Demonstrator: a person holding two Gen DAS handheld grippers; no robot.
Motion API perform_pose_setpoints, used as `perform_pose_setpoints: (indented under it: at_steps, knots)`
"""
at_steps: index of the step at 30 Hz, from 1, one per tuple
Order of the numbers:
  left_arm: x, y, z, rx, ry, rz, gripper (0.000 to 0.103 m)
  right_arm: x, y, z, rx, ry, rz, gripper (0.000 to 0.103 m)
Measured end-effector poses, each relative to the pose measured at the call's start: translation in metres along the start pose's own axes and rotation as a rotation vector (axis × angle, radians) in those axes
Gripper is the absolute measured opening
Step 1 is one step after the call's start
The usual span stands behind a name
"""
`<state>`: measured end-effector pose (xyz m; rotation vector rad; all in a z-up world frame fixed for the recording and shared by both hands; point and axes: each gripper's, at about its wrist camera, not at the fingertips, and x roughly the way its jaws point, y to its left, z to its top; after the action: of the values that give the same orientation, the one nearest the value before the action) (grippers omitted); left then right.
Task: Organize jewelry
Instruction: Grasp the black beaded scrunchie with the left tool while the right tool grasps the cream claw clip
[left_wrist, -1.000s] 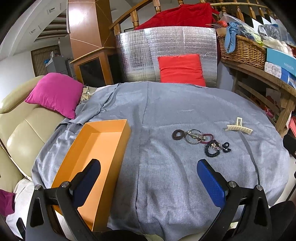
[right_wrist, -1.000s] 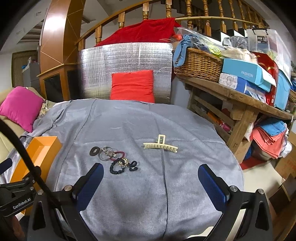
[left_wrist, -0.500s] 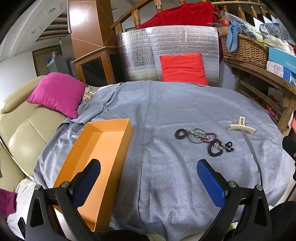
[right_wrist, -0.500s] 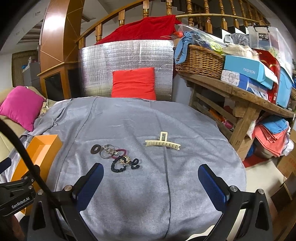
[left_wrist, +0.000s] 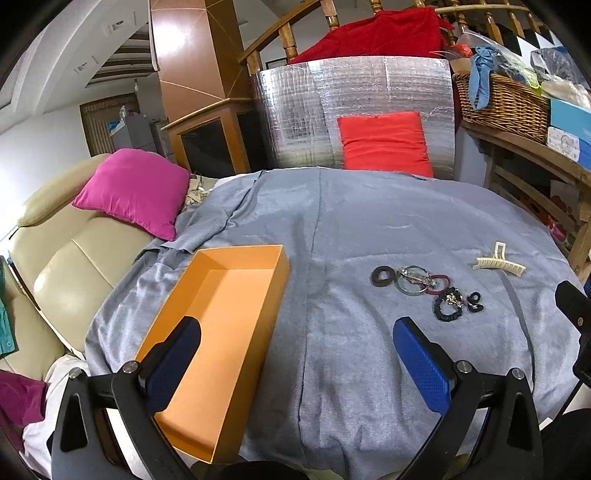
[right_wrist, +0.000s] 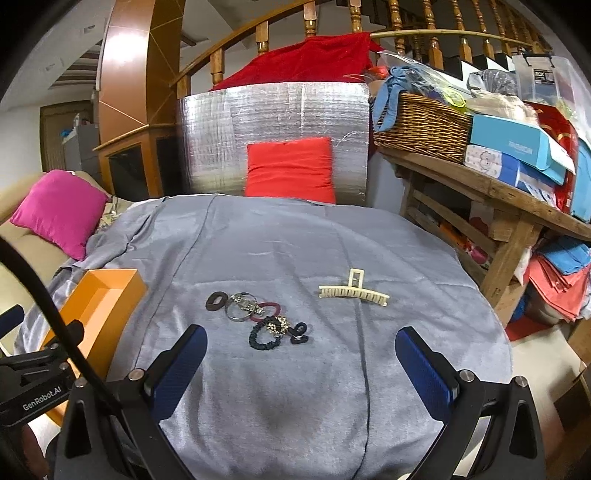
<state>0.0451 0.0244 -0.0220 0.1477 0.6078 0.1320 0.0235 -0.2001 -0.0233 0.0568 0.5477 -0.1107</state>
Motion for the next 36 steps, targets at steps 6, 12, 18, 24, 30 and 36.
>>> perform_pose_setpoints:
  at_steps: [6, 12, 18, 24, 30, 36]
  knots:
    - [0.006, -0.006, 0.005, 0.01, 0.007, -0.005, 0.103, 0.007, -0.002, 0.003, 0.009, 0.004, 0.015, 0.103]
    - [0.061, -0.022, 0.022, 0.007, 0.138, -0.113, 0.103, 0.032, -0.024, 0.01, 0.03, 0.014, 0.076, 0.103]
    - [0.138, -0.04, 0.033, -0.063, 0.243, -0.166, 0.103, 0.1, -0.102, 0.025, 0.228, 0.114, 0.197, 0.103]
    - [0.186, -0.067, 0.04, -0.081, 0.264, -0.195, 0.103, 0.18, -0.171, 0.025, 0.559, 0.23, 0.347, 0.102]
    - [0.207, -0.082, 0.033, -0.061, 0.245, -0.243, 0.075, 0.245, -0.177, 0.01, 0.738, 0.327, 0.403, 0.083]
    - [0.206, -0.101, 0.027, -0.002, 0.279, -0.357, 0.066, 0.289, -0.191, -0.015, 0.968, 0.405, 0.413, 0.082]
